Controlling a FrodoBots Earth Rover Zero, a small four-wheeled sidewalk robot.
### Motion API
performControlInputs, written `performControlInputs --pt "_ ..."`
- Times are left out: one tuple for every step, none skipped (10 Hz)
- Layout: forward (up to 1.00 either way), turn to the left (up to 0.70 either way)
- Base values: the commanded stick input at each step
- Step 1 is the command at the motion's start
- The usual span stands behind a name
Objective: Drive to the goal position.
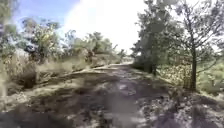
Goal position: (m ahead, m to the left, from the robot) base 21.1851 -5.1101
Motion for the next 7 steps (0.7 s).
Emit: performControlInputs --pt "0.85 0.0" --pt "0.85 0.0" --pt "0.85 0.0" --pt "0.85 0.0" --pt "0.85 0.0" --pt "0.85 0.0" --pt "0.85 0.0"
